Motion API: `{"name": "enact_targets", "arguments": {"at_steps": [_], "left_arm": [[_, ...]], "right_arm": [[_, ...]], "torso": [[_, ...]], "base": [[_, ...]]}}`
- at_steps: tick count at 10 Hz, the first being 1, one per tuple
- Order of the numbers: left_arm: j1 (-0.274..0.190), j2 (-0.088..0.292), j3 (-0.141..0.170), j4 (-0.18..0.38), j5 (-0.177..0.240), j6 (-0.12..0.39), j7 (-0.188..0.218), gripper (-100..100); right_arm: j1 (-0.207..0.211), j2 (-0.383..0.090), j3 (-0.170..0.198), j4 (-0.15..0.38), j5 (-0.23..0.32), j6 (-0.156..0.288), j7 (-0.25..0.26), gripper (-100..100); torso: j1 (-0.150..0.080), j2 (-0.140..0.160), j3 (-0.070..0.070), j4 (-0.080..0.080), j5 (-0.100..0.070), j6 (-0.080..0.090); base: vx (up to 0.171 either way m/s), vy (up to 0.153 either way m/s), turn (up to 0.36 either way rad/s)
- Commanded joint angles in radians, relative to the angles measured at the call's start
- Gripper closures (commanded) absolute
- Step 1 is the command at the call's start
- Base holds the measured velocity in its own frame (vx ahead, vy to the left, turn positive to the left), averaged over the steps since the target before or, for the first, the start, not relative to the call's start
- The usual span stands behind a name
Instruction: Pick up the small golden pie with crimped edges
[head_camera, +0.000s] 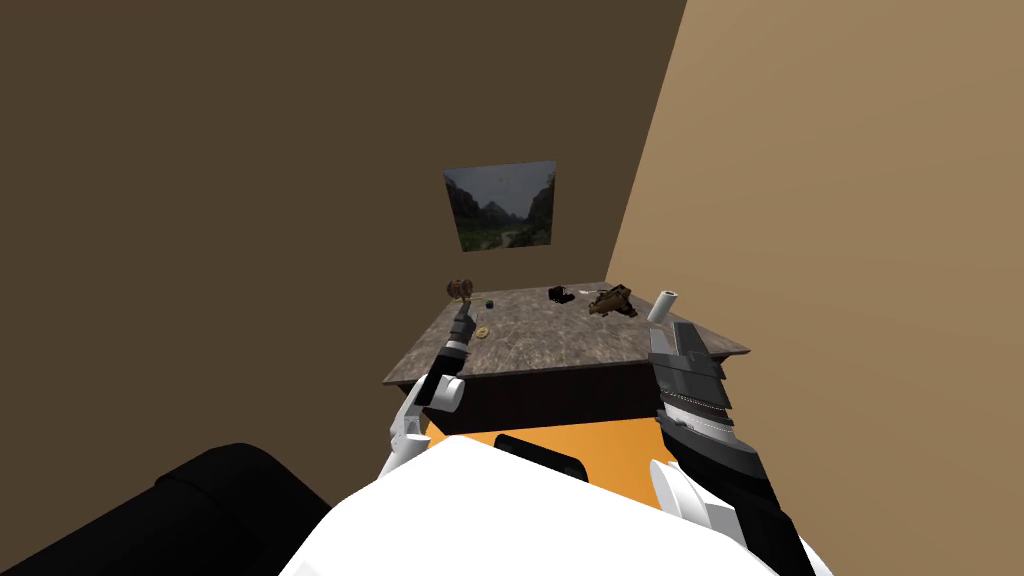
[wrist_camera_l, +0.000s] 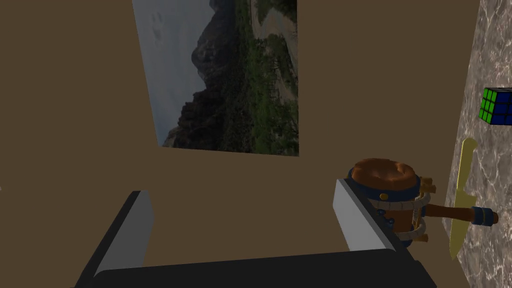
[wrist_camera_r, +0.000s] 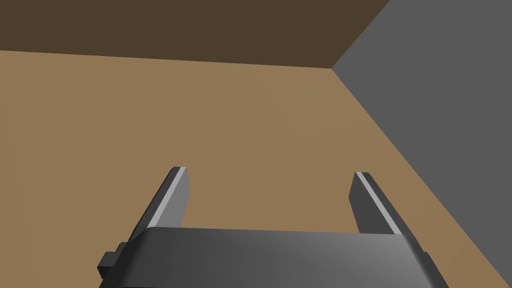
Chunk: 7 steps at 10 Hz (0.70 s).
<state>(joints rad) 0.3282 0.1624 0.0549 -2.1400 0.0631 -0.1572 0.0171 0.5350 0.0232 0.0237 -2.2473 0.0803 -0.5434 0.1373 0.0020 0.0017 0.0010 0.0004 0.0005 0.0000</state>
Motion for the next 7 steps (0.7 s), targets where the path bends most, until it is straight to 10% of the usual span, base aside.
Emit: {"name": "enact_targets", "arguments": {"at_steps": [1, 7], "left_arm": [[-0.012, 0.006, 0.004, 0.008, 0.0, 0.036, 0.005, -100], [-0.074, 0.035, 0.028, 0.051, -0.001, 0.189, 0.029, -100]], "right_arm": [[0.0, 0.0, 0.0, 0.0, 0.0, 0.0, 0.0, 0], [0.0, 0.0, 0.0, 0.0, 0.0, 0.0, 0.0, 0]], "torso": [[0.0, 0.0, 0.0, 0.0, 0.0, 0.0], [0.0, 0.0, 0.0, 0.0, 0.0, 0.0]], "base": [[-0.027, 0.021, -0.058], [-0.03, 0.029, -0.085]]}}
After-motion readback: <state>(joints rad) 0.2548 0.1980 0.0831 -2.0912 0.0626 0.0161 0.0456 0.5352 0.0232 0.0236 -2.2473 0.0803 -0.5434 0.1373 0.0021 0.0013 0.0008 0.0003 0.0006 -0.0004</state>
